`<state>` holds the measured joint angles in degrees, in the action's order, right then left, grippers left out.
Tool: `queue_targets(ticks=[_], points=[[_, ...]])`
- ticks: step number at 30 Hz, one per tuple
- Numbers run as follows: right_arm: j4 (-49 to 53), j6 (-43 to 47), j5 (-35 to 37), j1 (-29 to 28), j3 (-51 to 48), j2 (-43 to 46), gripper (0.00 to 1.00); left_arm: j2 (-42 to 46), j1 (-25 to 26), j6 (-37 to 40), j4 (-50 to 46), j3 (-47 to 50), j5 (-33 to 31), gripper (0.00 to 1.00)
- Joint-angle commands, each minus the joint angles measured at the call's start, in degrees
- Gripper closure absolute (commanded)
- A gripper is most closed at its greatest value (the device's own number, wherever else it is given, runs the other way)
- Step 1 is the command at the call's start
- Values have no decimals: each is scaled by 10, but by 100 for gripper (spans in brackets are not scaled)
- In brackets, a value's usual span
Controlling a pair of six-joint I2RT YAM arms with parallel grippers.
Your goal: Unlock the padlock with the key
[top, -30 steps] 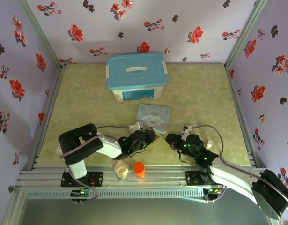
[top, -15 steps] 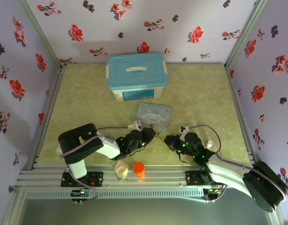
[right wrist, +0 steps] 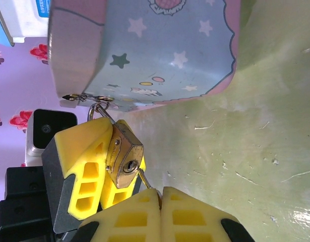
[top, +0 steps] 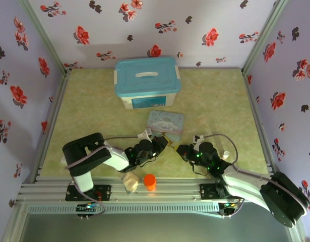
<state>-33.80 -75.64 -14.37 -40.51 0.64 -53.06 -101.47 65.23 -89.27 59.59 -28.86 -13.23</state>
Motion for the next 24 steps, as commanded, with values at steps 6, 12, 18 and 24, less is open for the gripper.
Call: queue_targets(ticks=[6, 12, 18, 24], points=[[1, 2, 14, 7, 4, 25, 100, 20, -1, 0, 46, 4, -3, 100], [28, 7, 13, 16, 0, 59, 100, 16, -1, 2, 43, 3, -3, 100], [45, 18, 11, 18, 8, 67, 100, 7, 0, -4, 52, -2, 0, 100], [-3, 13, 5, 18, 11, 24, 100, 9, -1, -9, 53, -5, 5, 100]])
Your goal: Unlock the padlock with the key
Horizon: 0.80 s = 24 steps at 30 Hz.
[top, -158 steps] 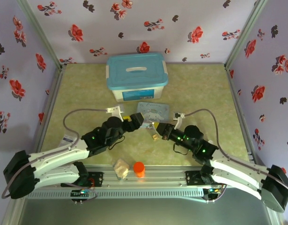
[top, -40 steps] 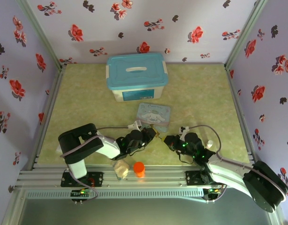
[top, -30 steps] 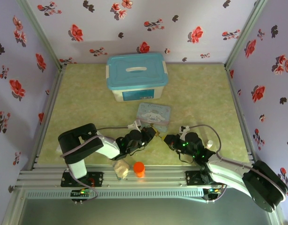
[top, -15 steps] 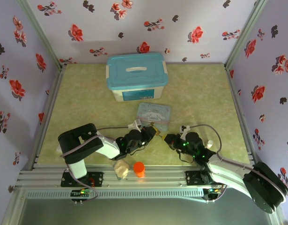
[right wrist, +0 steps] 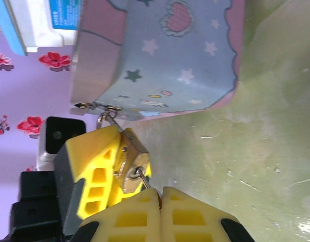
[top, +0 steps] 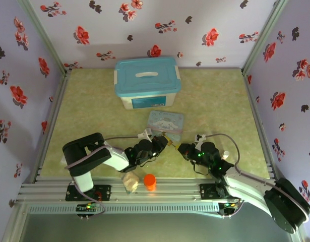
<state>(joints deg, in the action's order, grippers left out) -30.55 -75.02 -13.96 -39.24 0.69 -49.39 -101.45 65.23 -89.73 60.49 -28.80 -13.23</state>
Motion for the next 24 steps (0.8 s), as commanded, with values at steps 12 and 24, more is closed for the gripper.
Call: queue_targets(ticks=[12, 24], points=[[-48, 6, 10, 5, 9, -5, 100, 3, 2, -5, 46, -5, 3, 100], [-30, 9, 4, 5, 8, 12, 100, -8, 2, -8, 49, -7, 2, 100]])
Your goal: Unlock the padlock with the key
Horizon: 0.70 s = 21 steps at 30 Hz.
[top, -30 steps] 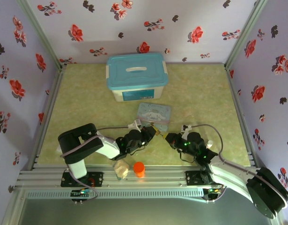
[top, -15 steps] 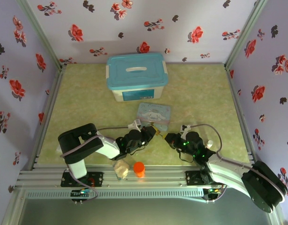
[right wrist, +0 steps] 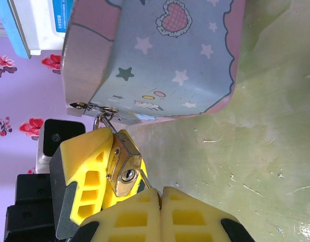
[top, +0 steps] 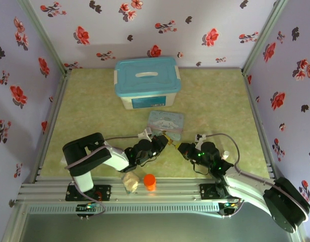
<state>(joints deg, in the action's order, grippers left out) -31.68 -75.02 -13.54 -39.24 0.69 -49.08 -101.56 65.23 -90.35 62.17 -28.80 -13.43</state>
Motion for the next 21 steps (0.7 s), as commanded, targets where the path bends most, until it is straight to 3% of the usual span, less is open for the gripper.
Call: queue_targets(ticks=[1, 21], points=[[-19, 10, 0, 5, 9, 8, 100, -6, 1, -1, 31, -8, 3, 100], [21, 16, 3, 5, 3, 43, 100, -27, 3, -4, 39, -22, 6, 100]])
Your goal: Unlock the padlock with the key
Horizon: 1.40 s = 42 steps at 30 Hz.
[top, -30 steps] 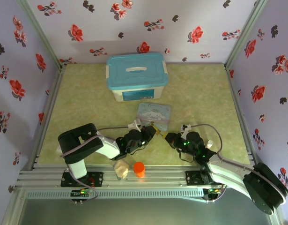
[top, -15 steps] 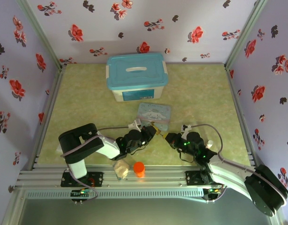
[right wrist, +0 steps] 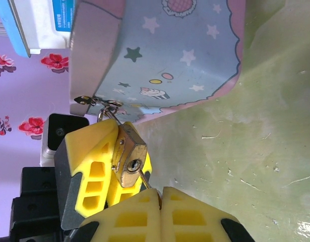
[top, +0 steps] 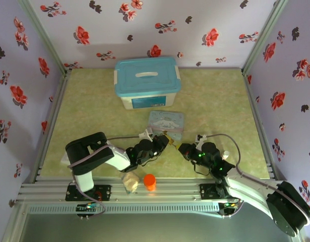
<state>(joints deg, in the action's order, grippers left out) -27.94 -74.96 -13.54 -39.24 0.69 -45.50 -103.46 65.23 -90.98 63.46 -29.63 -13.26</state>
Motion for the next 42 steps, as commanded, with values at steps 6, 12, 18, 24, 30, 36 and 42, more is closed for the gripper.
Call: queue_targets(ticks=[6, 12, 18, 24, 30, 36, 42], points=[[-10, 17, 7, 6, 3, 12, 100, -11, 2, -3, 30, -12, 4, 100], [-21, 15, 11, 6, 3, 8, 100, -6, 3, -4, 32, -18, 10, 100], [-38, -5, 17, 12, -7, 20, 100, -13, 14, -12, 38, -28, 9, 100], [-13, 3, 16, 13, -4, 31, 100, -32, 18, -25, 62, -34, 13, 100], [-14, 3, 25, 14, -2, 26, 100, -27, 21, -24, 61, -38, 13, 100], [-42, -1, 23, 15, -1, -3, 100, -29, 22, -31, 75, -36, 14, 100], [-54, -5, 29, 19, -5, 1, 100, -23, 26, -26, 68, -35, 8, 100]])
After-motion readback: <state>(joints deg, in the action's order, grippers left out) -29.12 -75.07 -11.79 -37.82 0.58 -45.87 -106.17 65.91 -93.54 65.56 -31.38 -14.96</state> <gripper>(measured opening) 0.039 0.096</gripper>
